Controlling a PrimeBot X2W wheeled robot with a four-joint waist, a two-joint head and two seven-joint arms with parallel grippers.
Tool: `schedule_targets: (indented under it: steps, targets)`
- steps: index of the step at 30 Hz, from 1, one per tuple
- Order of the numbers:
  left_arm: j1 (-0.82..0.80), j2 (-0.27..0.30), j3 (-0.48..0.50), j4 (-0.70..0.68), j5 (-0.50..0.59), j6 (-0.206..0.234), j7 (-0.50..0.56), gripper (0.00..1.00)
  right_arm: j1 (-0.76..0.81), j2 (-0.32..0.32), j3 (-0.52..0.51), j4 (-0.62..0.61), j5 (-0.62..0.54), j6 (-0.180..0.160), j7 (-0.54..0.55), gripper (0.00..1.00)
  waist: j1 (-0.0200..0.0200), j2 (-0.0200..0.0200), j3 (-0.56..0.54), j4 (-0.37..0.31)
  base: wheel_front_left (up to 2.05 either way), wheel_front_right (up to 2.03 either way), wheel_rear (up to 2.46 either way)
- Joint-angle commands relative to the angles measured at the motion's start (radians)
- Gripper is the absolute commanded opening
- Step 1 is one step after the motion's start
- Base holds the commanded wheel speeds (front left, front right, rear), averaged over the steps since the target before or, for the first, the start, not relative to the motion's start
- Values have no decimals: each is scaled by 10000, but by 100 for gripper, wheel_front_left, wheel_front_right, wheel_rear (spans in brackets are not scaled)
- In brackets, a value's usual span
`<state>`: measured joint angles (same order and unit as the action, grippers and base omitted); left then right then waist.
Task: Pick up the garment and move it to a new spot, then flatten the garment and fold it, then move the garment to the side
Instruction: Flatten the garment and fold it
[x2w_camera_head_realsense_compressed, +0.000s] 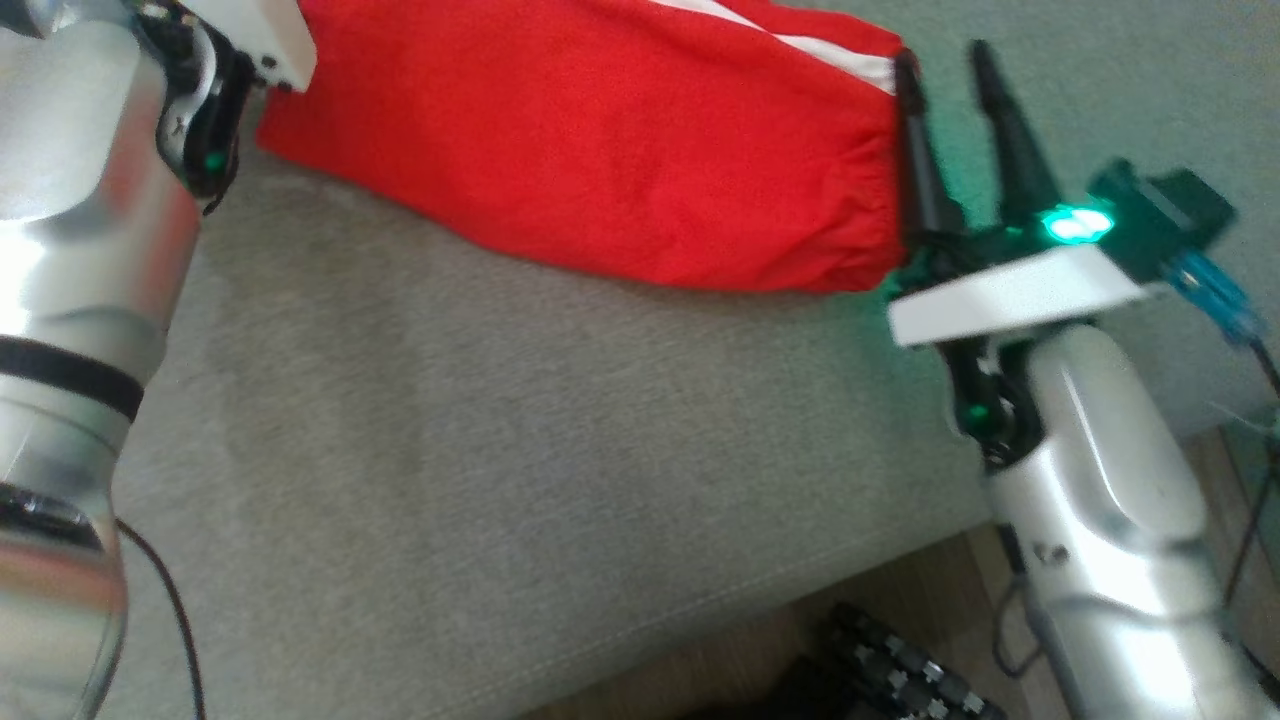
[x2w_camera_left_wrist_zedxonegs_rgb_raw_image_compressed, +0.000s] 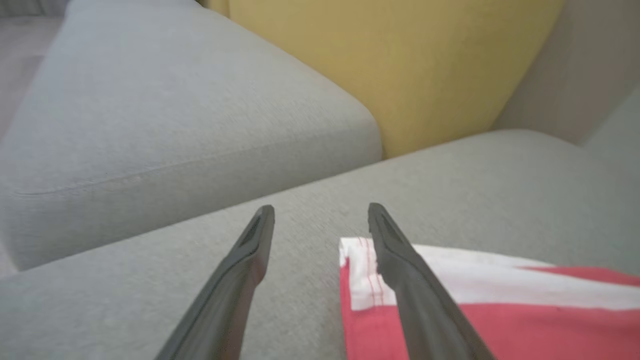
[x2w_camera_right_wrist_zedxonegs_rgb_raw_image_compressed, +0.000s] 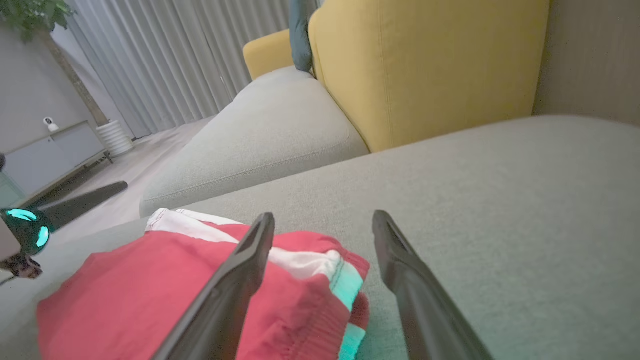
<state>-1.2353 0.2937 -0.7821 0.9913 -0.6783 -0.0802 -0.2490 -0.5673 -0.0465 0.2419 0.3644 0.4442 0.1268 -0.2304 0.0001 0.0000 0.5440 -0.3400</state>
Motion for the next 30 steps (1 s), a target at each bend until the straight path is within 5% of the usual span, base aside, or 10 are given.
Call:
schedule_targets:
  steps: [1,7,15,23,30]
  targets:
    - [-204,377,516,-630,164,333,-113,100,472,-37,-140,-558,-483,39,-147,100,-1,0,-148,239,0,0,0]
    - [2224,749,2326,-4391,1370,2393,-124,100,1725,-37,-1389,-2525,-2328,39,-289,100,-1,0,-543,1018,0,0,0]
    - [5866,585,3679,-8023,2677,3882,-126,100,2928,-37,-2072,-3559,-2904,39,16,100,-1,0,-1217,1846,0,0,0]
    - [8100,78,4163,-9374,3509,4195,-127,100,3834,-37,-2249,-3953,-2943,39,450,100,-1,0,-1782,2266,0,0,0]
    - [8867,-141,4510,-9361,3784,3905,-127,100,4056,-37,-2246,-4094,-2751,39,626,100,-1,0,-1869,2315,0,0,0]
